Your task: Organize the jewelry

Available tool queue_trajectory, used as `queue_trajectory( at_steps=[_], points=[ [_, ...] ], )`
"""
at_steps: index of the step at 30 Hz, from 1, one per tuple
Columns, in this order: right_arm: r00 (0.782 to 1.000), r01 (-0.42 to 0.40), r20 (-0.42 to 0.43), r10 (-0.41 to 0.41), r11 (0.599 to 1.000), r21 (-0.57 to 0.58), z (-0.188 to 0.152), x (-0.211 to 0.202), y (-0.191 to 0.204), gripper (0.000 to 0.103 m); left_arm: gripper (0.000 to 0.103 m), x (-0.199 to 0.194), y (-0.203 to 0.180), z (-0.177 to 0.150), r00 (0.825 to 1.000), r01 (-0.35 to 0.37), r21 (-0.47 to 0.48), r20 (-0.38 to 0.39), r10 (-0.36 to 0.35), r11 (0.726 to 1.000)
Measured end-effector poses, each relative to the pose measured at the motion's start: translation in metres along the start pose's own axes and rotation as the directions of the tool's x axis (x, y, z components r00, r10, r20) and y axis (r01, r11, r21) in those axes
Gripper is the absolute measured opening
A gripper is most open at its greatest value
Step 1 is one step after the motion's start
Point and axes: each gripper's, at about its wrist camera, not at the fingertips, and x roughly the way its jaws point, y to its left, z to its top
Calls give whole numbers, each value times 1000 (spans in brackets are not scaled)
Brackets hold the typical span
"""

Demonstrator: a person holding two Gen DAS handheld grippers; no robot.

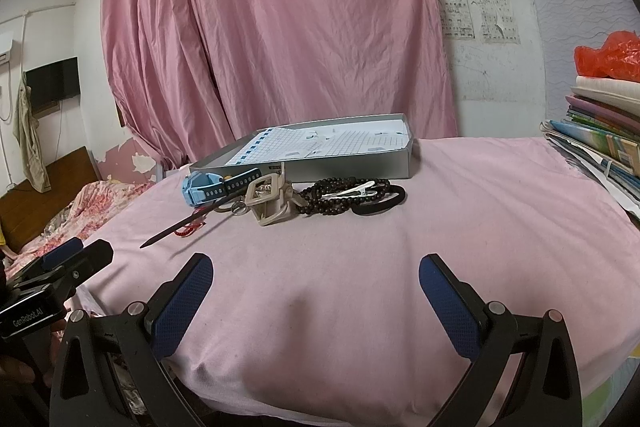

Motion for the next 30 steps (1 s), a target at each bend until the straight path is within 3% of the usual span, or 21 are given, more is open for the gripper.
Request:
queue_trajectory(
  at_steps=[30],
  points=[
    [1000,-2,-4,2,1000,4,0,1,-2,103,101,0,-4,-4,1000,1,5,-2,-1,1000]
  ],
)
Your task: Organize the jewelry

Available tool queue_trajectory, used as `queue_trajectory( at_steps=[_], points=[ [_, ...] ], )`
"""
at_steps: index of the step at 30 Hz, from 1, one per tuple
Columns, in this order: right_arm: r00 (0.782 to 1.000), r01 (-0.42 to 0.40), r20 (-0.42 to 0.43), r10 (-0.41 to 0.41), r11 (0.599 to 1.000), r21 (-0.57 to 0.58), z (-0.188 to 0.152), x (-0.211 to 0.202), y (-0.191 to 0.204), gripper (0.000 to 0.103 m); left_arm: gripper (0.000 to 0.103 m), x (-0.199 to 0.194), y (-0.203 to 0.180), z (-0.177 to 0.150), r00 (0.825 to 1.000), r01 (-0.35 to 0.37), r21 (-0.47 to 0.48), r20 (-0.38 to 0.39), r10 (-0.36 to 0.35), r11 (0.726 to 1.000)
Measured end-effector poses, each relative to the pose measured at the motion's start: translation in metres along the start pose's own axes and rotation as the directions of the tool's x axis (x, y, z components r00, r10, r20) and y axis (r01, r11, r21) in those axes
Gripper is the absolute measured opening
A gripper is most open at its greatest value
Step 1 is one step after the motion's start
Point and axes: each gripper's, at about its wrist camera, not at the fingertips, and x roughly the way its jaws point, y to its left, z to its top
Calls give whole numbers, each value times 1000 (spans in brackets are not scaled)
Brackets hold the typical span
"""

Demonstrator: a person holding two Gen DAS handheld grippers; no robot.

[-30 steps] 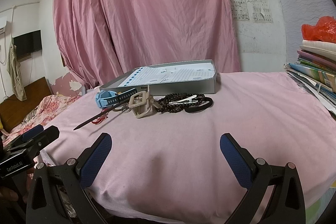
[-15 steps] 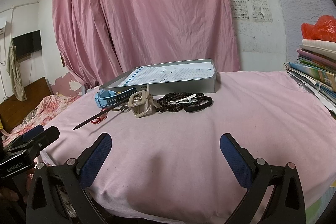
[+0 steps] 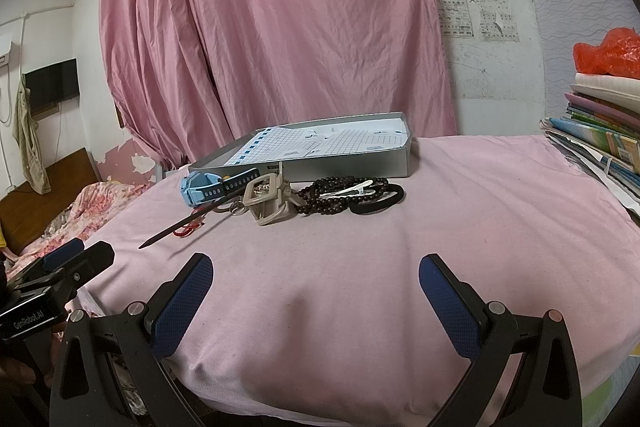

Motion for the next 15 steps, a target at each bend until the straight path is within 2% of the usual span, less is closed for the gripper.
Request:
queue_trajectory(
  at_steps=[6,10,13,15],
  points=[
    [1000,0,-18,0,1000,-7,-6,3,-3,103,101,2,-2,-1,1000,2,6,-9,-2,1000],
    [999,12,-39,-14,999,-36,3,6,-17,103,101,6,1,7,1000,14,27,-23,-13,1000],
    [996,-41,-84,40,999,-17,17,9,-35,103,101,14,2,17,998,41,56,-54,-38,998],
    [990,-75,-122,75,997,3,27,16,-46,103,101,24,2,27,993,87,65,-91,-81,994]
  ],
)
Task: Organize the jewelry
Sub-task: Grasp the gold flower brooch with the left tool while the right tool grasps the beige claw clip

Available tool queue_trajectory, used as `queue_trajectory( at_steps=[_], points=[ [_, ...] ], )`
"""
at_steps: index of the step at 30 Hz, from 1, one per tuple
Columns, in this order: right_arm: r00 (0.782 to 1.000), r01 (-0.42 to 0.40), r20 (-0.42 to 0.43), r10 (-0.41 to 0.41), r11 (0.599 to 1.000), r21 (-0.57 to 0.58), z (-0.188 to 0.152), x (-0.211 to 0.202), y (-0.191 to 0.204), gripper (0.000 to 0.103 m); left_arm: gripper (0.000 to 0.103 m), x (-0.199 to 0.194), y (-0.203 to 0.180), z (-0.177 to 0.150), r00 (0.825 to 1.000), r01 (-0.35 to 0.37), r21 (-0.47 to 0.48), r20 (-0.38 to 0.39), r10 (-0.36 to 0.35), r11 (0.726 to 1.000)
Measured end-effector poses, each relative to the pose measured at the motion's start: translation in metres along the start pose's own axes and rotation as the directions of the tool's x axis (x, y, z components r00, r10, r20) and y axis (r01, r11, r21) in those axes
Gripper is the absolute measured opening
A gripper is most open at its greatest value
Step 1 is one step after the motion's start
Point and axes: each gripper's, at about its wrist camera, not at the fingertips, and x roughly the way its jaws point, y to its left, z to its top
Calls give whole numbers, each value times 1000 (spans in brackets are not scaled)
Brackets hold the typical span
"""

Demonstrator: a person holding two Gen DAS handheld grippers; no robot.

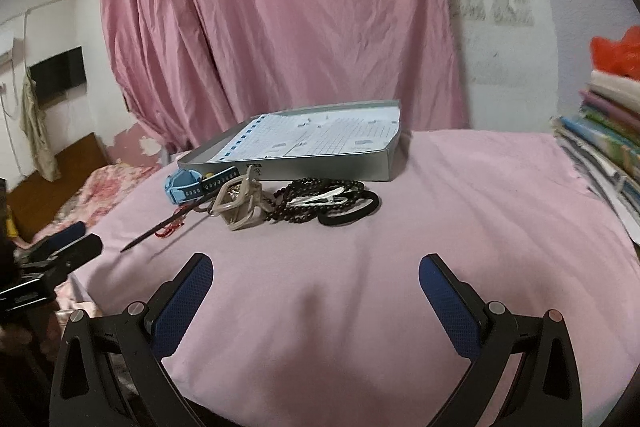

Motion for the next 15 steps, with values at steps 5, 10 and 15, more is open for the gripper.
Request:
queue_trajectory(
  at_steps=[5,10,15],
  points=[
    [994,-74,-85,75,997,10,21,13,-20,101,90,29,-6,20,994,76,58,-81,-71,995],
    [979,-118,-169,115,993,-9,36,31,-28,84,56,62,-13,27,978,100,117,-195,-76,988],
    [962,-150,-241,126,985,-82,53,52,-22,69,33,89,-16,28,951,118,126,-301,-75,985]
  ],
)
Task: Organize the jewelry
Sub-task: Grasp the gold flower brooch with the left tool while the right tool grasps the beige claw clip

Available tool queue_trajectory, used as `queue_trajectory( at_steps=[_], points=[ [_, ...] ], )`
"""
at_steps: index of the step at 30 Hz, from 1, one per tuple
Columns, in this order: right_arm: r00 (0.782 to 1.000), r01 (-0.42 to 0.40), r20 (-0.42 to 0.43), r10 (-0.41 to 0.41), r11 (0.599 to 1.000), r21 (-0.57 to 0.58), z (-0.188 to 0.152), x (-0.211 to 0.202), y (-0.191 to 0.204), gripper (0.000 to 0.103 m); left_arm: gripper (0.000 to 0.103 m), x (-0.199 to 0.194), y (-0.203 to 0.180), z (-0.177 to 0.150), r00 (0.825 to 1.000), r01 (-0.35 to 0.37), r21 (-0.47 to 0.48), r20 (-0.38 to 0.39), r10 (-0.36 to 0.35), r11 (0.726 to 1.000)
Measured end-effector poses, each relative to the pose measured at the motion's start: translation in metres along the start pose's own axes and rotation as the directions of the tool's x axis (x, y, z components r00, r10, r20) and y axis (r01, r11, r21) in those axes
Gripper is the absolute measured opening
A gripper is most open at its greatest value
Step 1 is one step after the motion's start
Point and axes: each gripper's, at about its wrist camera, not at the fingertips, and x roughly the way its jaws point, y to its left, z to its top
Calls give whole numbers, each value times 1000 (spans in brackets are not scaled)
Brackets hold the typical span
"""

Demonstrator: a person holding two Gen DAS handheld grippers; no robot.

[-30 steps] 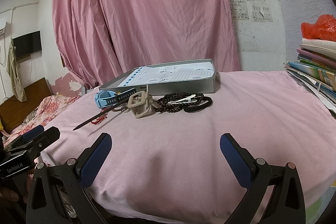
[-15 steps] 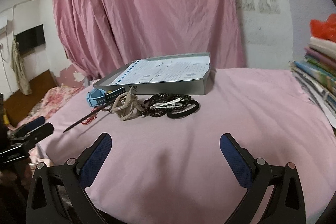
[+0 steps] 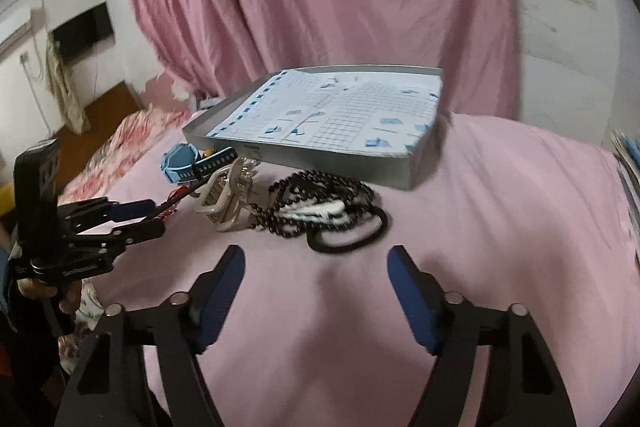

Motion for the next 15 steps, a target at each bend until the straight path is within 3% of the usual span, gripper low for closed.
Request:
queue_trajectory(
  at_steps=[3,7,12,15],
  points=[
    [999,-33,-17,32,999,-33,13,9,6,64,30,10,2,5,999,8,1,-38,-8,1000],
    [995,-90,-40,88,993,-73,30,23,18,51,16,21,5,12,997,19,4,-79,-19,1000],
    [986,-161,-63,157,984,-71,47,47,30,48,7,28,8,15,995,19,5,-101,-18,1000],
    [985,-157,-80,152,985,-70,55,62,37,42,4,29,11,16,995,22,-15,-101,-23,1000]
  ],
)
